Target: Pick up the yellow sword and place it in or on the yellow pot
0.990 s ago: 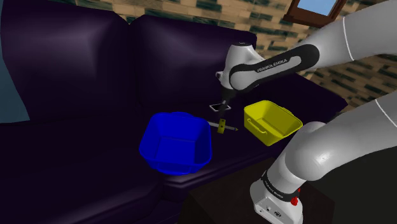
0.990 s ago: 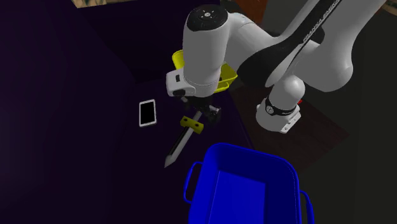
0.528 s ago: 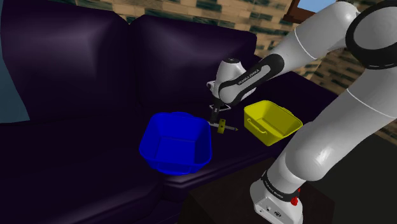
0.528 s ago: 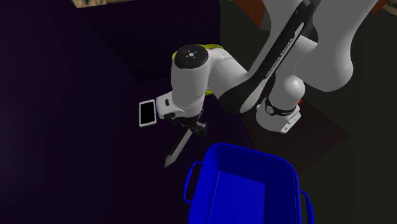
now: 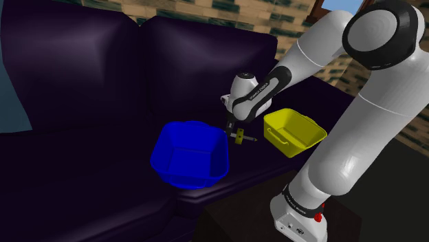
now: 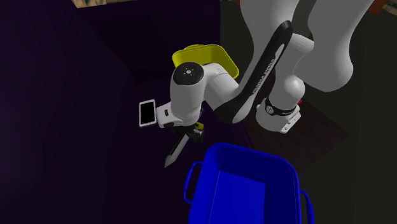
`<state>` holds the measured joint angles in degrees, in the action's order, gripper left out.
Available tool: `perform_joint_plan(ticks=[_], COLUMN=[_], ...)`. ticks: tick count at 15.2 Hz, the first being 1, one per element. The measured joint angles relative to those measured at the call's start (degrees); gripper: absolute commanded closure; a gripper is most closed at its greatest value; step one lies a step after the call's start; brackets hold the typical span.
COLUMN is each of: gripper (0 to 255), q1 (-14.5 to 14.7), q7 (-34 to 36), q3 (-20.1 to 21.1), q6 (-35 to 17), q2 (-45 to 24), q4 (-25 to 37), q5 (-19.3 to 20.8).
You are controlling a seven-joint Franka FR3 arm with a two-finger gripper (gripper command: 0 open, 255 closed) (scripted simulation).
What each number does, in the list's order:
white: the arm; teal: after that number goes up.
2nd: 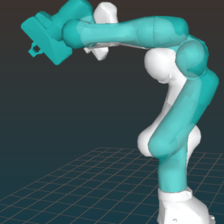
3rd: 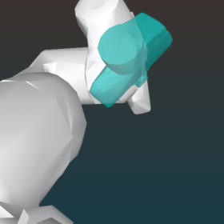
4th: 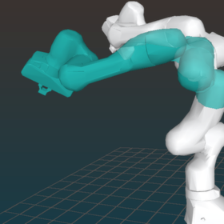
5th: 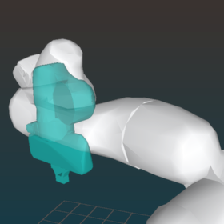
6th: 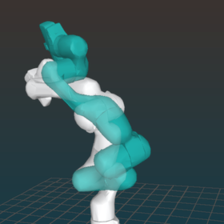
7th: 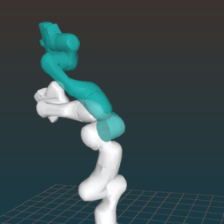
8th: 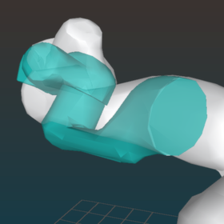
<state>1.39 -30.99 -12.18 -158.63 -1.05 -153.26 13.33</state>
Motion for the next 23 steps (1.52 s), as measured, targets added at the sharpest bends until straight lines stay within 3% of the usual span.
perform_joint_plan(ticks=[6,7,17,23], gripper=[0,255,255,255], q1=[0.0,0.0,-0.01,0.09], q7=[0.17,0.17,0.17,-0.31], q3=[-0.01,-0.01,-0.02,0.08], q6=[-0.67,-0.67,-0.67,3.94], q2=[-0.4,-0.4,-0.38,3.88], q4=[-0.25,-0.25,-0.26,0.1], q5=[0.14,0.14,0.14,-0.07])
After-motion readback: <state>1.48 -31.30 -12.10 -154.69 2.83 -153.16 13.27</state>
